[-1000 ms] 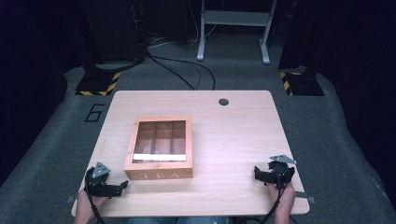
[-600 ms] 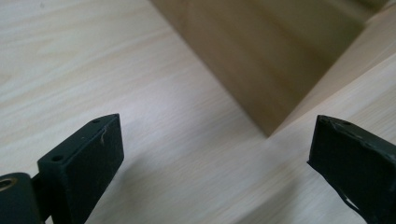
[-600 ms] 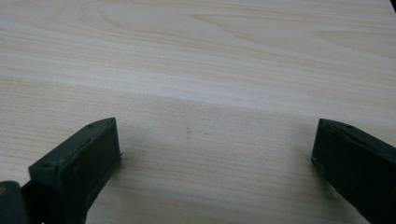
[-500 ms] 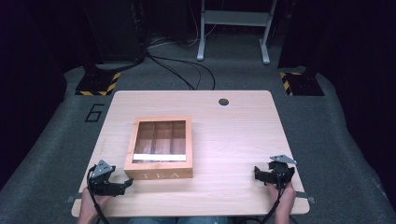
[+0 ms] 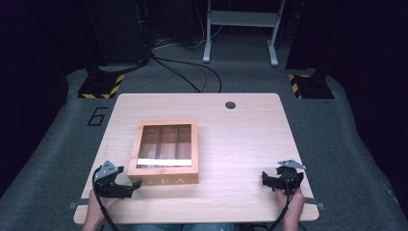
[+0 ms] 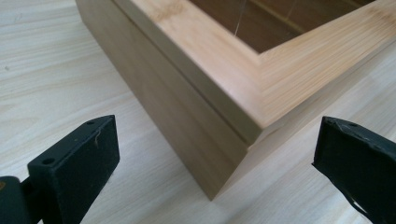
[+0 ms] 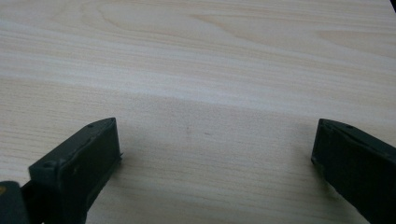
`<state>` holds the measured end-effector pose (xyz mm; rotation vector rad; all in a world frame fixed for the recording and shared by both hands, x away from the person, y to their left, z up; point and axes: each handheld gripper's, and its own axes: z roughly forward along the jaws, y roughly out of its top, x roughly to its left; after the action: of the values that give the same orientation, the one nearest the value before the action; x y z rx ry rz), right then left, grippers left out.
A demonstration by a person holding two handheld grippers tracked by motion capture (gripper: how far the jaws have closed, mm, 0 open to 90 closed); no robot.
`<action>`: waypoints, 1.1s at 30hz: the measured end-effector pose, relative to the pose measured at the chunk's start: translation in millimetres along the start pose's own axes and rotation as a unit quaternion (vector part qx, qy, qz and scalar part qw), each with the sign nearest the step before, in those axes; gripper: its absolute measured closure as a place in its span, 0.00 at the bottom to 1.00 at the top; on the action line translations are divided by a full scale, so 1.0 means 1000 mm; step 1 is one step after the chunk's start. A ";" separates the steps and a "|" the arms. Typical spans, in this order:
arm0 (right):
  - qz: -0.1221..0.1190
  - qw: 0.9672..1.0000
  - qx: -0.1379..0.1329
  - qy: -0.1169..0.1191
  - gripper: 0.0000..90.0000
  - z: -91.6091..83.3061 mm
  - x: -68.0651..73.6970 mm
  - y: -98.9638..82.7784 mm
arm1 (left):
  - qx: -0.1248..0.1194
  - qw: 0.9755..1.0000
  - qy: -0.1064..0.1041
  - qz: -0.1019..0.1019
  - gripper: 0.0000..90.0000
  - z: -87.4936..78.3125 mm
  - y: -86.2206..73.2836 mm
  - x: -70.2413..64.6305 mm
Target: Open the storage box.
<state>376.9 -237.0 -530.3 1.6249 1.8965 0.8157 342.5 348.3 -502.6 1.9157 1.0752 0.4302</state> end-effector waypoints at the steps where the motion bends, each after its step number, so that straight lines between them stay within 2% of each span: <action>1: 0.000 1.000 0.000 0.000 0.01 0.000 0.000 0.000 | -0.002 1.000 -0.002 0.000 0.00 0.000 0.001 -0.001; 7: 0.001 1.000 0.000 0.000 0.01 0.000 0.000 0.000 | -0.021 0.999 -0.017 0.022 0.16 0.000 0.004 -0.007; 12: 0.001 1.000 0.000 0.000 0.01 0.000 0.000 0.000 | -0.027 0.999 -0.013 0.029 0.22 0.001 0.002 -0.010; 18: 0.001 1.000 0.000 0.000 0.01 0.000 0.000 0.000 | -0.036 0.999 -0.005 0.034 0.23 -0.001 0.001 -0.012; 21: 0.001 1.000 0.000 0.000 0.01 0.000 0.000 0.000 | -0.046 0.998 -0.006 0.030 0.26 -0.001 0.000 -0.012; 22: 0.001 1.000 0.000 0.000 0.01 0.000 0.000 0.000 | -0.043 0.999 -0.012 0.031 0.26 -0.003 0.000 -0.010; 23: 0.001 1.000 0.000 0.000 0.01 0.000 0.000 0.000 | -0.052 0.998 -0.013 0.024 0.27 -0.004 -0.001 -0.010; 33: 0.001 1.000 0.000 0.000 0.01 0.000 0.000 0.000 | -0.060 0.998 -0.008 0.027 0.32 -0.006 -0.003 -0.011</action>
<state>376.9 -236.9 -530.3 1.6260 1.8951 0.8162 330.7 343.5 -500.5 1.8434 0.9674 0.4983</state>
